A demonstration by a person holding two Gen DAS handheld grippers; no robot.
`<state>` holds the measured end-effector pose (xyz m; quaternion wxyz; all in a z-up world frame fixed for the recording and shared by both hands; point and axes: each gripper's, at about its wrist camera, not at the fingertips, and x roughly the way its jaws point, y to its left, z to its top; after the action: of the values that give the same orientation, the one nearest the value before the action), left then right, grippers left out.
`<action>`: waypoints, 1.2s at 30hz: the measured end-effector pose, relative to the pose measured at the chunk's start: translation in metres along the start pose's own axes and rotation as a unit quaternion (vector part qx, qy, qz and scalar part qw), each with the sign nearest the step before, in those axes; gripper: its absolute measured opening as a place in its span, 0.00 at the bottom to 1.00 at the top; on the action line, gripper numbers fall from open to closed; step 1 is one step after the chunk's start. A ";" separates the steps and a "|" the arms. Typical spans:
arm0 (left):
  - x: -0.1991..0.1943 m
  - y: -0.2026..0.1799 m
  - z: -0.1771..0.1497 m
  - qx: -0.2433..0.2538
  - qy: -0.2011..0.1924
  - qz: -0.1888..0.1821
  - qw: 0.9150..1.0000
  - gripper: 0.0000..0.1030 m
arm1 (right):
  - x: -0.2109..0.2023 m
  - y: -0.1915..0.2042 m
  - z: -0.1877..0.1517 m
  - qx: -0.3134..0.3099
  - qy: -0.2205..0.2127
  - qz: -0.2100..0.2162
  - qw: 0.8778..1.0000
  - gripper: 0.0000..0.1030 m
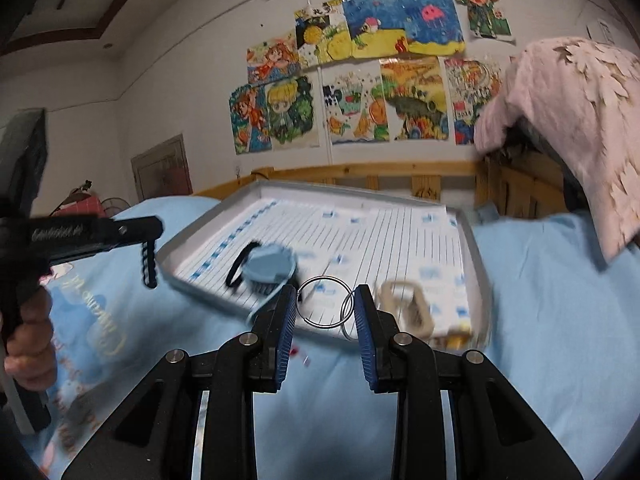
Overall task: Organize jewelry
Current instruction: 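Carry the silver ring toward the tray with the right tool while the left holds the clip, then open the left tool to drop the black clip into the tray while the right releases the ring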
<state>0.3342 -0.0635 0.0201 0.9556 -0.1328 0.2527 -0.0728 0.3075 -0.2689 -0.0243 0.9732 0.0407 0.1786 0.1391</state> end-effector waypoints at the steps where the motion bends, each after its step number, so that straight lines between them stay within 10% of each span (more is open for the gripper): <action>1: 0.005 0.002 0.002 -0.004 0.000 0.002 1.000 0.12 | 0.005 -0.004 0.002 0.001 -0.003 0.001 1.000 0.25; 23: 0.057 0.017 -0.024 0.018 0.049 0.040 0.998 0.16 | 0.068 -0.020 -0.012 0.034 0.025 0.046 0.998 0.26; 29: 0.039 0.016 -0.022 0.016 0.030 0.054 0.998 0.66 | 0.061 -0.021 -0.008 0.037 0.015 0.042 0.998 0.33; 36: 0.000 0.010 -0.019 0.015 -0.008 0.076 0.997 0.89 | 0.039 -0.020 0.000 0.036 -0.017 0.024 0.999 0.45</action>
<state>0.3252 -0.0582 0.0011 0.9622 -0.0993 0.2535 -0.0025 0.3474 -0.2765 -0.0402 0.9703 0.0828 0.1656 0.1555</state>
